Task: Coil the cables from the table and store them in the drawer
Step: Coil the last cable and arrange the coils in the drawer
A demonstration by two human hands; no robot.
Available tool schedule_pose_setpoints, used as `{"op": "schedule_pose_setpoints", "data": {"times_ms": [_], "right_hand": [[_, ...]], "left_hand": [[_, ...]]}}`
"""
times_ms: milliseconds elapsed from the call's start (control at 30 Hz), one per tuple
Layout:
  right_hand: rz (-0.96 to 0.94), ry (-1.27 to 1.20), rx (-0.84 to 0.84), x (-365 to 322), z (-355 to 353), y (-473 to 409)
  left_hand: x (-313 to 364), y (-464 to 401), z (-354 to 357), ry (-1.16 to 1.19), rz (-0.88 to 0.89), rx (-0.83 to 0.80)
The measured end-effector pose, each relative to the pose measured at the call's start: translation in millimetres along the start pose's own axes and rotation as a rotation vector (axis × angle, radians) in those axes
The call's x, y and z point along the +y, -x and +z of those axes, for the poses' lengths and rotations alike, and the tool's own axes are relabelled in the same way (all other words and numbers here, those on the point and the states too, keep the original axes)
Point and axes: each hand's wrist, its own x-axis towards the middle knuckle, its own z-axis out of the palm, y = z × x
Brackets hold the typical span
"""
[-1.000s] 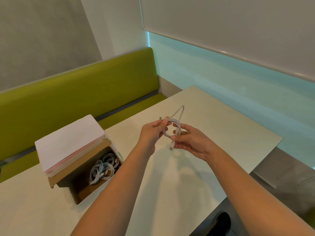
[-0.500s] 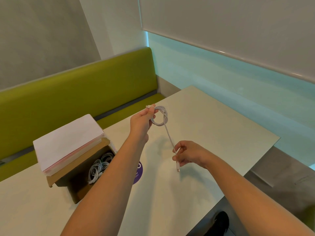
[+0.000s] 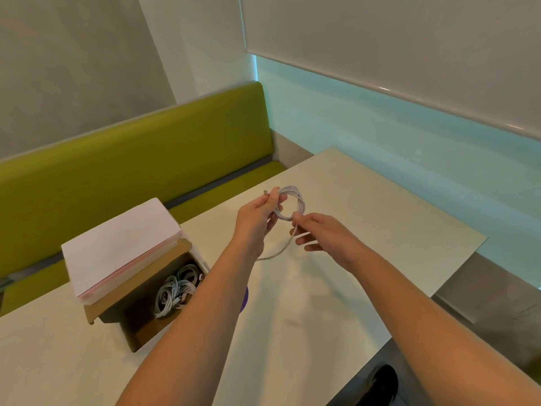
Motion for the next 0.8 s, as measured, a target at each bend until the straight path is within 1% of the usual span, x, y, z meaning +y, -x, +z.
{"op": "schedule_pose_setpoints", "data": {"times_ms": [100, 167, 267, 367, 433, 533, 600, 700, 800], "right_hand": [[-0.044, -0.018, 0.072, 4, 0, -2], [-0.090, -0.031, 0.077, 7, 1, -3], [-0.138, 0.044, 0.100, 6, -1, -3], [-0.153, 0.078, 0.103, 5, -2, -1], [-0.145, 0.054, 0.112, 3, -3, -1], [-0.097, -0.003, 0.162, 3, -4, -3], [-0.078, -0.014, 0.203, 3, -6, -3], [-0.085, 0.007, 0.272, 3, -9, -4], [-0.099, 0.031, 0.305, 1, -10, -4]], "left_hand": [[-3, 1, 1, 0.003, 0.001, -0.022], [-2, 1, 2, 0.029, 0.006, 0.001], [-3, 0, 3, 0.082, -0.006, 0.064], [-5, 0, 3, 0.089, -0.009, 0.083], [-6, -1, -2, 0.120, -0.038, 0.053], [-7, -3, -11, 0.145, -0.079, -0.057], [-3, -3, -15, 0.112, -0.093, -0.112], [3, -1, -17, -0.015, -0.112, -0.201], [4, -1, -20, -0.173, -0.071, -0.211]]}}
